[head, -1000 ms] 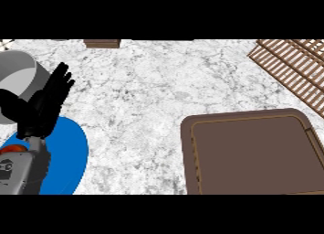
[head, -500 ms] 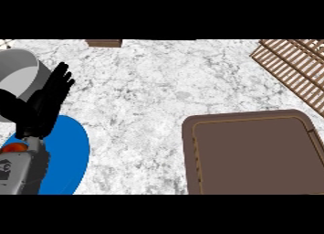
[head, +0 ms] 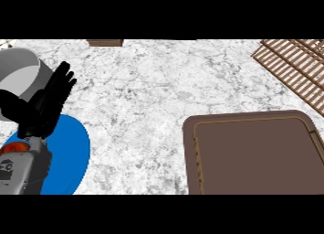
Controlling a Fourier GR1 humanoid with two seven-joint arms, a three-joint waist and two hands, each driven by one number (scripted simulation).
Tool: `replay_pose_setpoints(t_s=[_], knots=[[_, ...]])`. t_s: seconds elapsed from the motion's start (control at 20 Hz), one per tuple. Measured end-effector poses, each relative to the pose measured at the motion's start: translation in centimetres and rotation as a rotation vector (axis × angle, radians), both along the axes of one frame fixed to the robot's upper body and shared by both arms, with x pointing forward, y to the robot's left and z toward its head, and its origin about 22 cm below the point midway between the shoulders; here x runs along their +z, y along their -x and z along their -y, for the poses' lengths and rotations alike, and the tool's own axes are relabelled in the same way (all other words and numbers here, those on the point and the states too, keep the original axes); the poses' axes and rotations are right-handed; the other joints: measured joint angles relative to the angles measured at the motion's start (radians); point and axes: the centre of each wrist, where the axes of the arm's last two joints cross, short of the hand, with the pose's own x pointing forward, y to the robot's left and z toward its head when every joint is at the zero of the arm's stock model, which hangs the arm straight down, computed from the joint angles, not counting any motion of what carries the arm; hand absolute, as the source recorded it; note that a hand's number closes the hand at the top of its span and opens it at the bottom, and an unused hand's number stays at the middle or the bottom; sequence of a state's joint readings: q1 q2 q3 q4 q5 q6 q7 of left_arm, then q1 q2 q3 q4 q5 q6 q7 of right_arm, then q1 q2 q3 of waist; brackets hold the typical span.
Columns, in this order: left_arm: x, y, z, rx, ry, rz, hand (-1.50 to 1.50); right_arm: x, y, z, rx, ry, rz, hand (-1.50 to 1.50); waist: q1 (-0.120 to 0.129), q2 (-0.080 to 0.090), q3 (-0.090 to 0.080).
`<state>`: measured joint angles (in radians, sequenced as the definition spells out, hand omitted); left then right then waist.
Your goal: Pick the bell pepper from the tray and place it in the tiered shelf
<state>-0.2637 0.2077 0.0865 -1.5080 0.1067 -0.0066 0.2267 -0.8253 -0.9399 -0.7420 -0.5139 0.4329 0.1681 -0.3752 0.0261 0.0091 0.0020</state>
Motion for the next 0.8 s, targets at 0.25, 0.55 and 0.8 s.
replay_pose_setpoints(t_s=[0.25, 0.55, 0.8], knots=[[0.2, -0.1, -0.2, -0.008, 0.006, 0.001, 0.0, 1.7, 1.9, 2.2, 0.059, -0.058, -0.048, -1.5, 0.004, 0.002, 0.0], [0.3, 0.0, 0.0, 0.0, 0.006, 0.011, 0.0, 3.8, 6.2, 5.4, 0.117, -0.149, -0.129, -1.5, 0.002, 0.005, 0.002], [-0.2, 0.1, 0.1, 0.008, 0.008, 0.008, 0.0, 4.7, 10.2, 7.6, 0.164, -0.176, -0.12, -1.5, -0.006, 0.006, 0.005]])
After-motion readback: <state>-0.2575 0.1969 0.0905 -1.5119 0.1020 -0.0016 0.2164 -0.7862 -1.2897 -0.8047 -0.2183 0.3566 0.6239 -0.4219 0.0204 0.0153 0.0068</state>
